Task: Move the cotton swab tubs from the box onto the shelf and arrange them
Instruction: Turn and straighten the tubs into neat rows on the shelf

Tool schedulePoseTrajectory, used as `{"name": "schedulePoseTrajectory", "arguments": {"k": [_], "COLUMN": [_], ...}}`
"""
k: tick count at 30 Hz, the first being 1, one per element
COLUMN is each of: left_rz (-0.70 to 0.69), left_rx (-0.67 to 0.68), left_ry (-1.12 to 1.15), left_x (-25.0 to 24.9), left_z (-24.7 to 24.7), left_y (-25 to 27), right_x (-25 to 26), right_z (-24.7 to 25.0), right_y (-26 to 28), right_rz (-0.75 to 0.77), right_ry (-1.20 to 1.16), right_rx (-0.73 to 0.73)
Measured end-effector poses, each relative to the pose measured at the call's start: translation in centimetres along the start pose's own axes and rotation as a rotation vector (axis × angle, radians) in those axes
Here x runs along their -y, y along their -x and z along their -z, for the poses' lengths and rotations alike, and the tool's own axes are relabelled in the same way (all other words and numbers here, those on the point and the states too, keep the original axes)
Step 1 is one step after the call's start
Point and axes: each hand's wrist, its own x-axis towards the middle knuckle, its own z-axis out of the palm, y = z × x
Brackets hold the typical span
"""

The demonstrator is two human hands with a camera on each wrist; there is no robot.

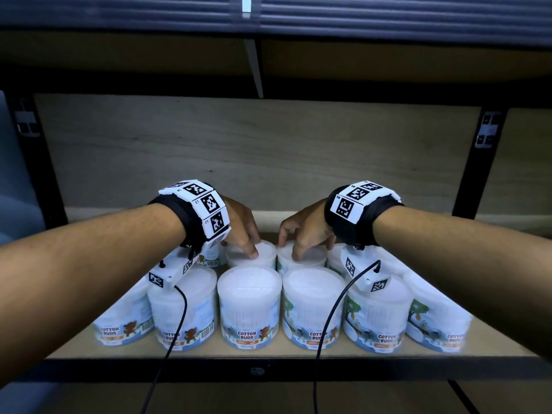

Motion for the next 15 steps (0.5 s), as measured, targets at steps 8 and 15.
{"name": "schedulePoseTrajectory", "arguments": {"k": [8,15], "left_rz": [0.036,0.122], "left_rx": [-0.165,-0.181], "left_ry": [-0.023,-0.1], "left_x": [1.4,5.5], "left_z": [0.8,0.1], "left_y": [2.2,4.0], "right_x": [1.2,5.0], "right_z": [1.3,2.4], "right_y": [-0.4,-1.9], "right_rz": [0.021,0.069], "right_ry": [0.046,0.036], "right_rx": [-0.13,-0.152]}}
